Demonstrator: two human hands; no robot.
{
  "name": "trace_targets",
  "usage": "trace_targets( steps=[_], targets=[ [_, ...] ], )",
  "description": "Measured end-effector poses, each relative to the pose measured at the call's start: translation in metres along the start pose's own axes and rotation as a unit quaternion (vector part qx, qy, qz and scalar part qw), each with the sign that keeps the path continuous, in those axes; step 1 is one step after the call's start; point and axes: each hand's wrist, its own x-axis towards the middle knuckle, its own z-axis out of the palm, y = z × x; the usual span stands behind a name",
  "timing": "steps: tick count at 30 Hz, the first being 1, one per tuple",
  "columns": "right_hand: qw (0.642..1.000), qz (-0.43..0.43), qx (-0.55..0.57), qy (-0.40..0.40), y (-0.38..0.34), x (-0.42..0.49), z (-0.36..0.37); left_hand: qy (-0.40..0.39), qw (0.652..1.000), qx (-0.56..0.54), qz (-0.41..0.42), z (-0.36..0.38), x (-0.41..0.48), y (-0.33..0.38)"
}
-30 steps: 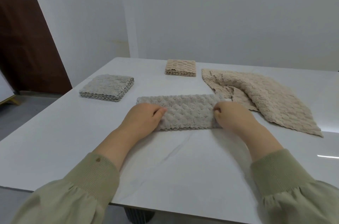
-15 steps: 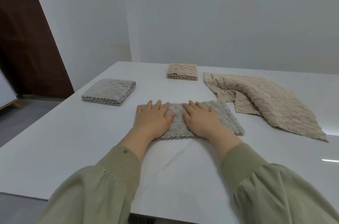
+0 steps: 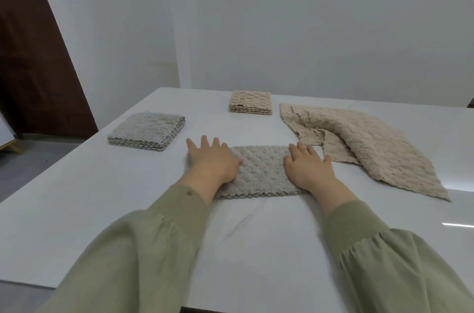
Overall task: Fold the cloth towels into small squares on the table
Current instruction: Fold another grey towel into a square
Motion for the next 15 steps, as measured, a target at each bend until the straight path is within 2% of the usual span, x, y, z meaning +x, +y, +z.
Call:
trace_targets(
  steps=[2, 5, 11, 13, 15],
  targets=[
    [1.0, 0.0, 0.0, -0.001, 0.001, 0.001, 0.0, 0.071, 0.994, -0.065, 0.047, 0.01, -0.008, 0.02],
    [1.0, 0.0, 0.001, -0.001, 0.001, 0.002, 0.0, 0.049, 0.985, -0.106, 0.13, 0.021, -0.011, 0.031],
    [0.999, 0.021, 0.033, -0.003, 0.012, 0.005, -0.005, 0.0, 0.989, -0.096, 0.113, 0.023, -0.005, 0.011],
    [0.998, 0.016, 0.054, 0.014, 0.019, 0.005, -0.008, 0.012, 0.989, -0.1, 0.107, 0.022, -0.006, 0.009],
    [0.995, 0.002, 0.093, 0.047, 0.024, 0.003, -0.012, 0.06, 0.982, -0.13, 0.119, 0.02, -0.008, 0.008]
  ],
)
